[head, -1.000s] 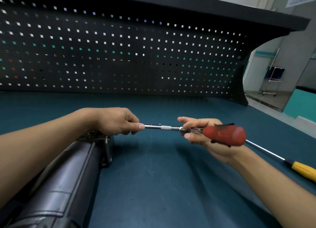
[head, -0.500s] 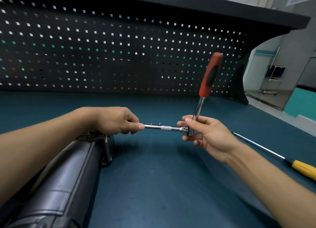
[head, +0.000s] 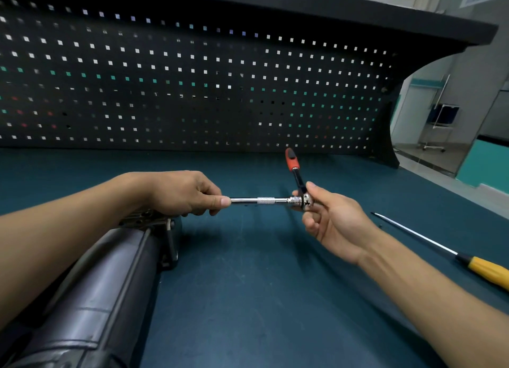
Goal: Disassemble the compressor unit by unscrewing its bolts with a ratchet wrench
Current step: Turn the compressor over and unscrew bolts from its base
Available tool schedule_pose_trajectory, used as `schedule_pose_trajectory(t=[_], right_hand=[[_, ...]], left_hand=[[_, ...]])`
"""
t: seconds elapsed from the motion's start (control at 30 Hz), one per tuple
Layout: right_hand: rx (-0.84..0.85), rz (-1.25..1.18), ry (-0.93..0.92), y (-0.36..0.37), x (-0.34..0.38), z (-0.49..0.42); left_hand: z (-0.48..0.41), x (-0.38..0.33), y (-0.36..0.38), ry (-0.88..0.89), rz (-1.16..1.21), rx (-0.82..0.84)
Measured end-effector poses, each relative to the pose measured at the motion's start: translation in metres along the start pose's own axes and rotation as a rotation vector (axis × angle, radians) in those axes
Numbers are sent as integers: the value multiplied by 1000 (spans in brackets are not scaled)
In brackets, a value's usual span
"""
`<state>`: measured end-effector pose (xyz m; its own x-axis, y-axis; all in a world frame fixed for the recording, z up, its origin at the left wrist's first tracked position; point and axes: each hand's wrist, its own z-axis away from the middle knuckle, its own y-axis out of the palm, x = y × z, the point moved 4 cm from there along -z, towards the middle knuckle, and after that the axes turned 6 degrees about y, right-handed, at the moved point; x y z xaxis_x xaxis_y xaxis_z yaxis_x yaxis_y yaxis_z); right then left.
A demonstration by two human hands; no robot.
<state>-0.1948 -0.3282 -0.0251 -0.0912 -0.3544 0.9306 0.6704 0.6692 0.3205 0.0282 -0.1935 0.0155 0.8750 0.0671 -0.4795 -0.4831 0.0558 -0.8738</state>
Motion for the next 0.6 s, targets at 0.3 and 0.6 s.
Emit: schedule_pose_trajectory(t=[0.3, 0.6], right_hand=[[1, 37, 55, 0, -5, 0], [4, 137, 6, -4, -2, -1]], left_hand=[[-1, 2, 1, -15, -12, -20], [0, 3, 2, -31, -8, -19]])
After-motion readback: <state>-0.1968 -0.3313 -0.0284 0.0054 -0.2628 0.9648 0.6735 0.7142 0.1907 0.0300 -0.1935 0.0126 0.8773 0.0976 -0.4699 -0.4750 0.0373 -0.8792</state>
